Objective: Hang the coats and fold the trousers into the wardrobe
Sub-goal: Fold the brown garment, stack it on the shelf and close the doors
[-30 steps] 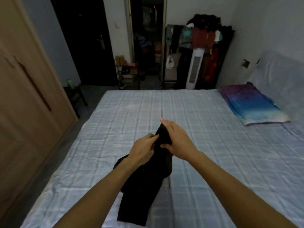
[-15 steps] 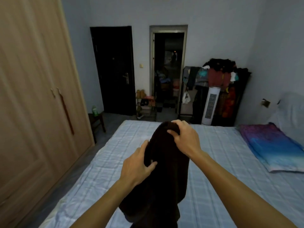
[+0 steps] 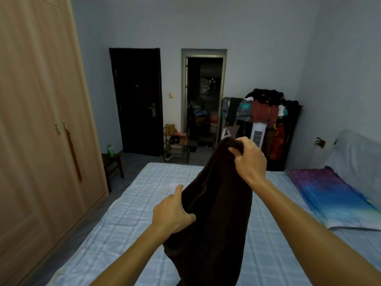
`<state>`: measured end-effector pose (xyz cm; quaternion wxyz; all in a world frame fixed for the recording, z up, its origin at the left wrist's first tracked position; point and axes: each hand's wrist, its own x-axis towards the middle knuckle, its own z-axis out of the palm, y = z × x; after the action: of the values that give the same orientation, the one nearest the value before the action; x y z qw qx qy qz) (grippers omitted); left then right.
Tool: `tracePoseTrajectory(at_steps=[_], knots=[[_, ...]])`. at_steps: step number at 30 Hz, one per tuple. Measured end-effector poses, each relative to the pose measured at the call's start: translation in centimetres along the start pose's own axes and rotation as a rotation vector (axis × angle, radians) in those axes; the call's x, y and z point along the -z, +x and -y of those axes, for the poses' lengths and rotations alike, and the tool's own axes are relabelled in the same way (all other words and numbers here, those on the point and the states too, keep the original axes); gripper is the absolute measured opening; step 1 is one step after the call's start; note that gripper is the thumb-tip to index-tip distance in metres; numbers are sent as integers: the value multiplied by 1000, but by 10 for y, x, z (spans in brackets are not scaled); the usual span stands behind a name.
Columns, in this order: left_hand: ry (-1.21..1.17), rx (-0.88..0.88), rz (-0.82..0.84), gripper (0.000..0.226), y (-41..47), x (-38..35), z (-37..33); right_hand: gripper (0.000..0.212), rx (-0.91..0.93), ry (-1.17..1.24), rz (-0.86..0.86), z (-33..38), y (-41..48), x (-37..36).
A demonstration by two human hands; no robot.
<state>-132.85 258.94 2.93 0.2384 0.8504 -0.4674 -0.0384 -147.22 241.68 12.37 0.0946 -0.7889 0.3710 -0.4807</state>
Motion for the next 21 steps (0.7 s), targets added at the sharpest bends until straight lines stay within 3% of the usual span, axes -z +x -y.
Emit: tracePoseTrajectory(at_steps=[3,6,9,13,15,17,21], knots=[[25,-20,-141,37,11,15,4,16,1,0,-36,-1,9,11],[-81,-20,-374,21,32,32,10,18,16,-16,-95,-1,21,29],[-315,-39,-467,45,54,44,8,17,34,-23,-150,1,34,45],[-402,-158,-244,91,74,45,1,15,67,-15,-218,0,50,60],[-398,-208,-145,99,80,39,-5,15,92,-39,-238,0,55,66],[-420,-239,-154,80,88,32,-14,16,101,-60,-249,0,59,72],[-549,-245,-394,25,116,55,-37,17,83,-82,-306,-5,68,96]])
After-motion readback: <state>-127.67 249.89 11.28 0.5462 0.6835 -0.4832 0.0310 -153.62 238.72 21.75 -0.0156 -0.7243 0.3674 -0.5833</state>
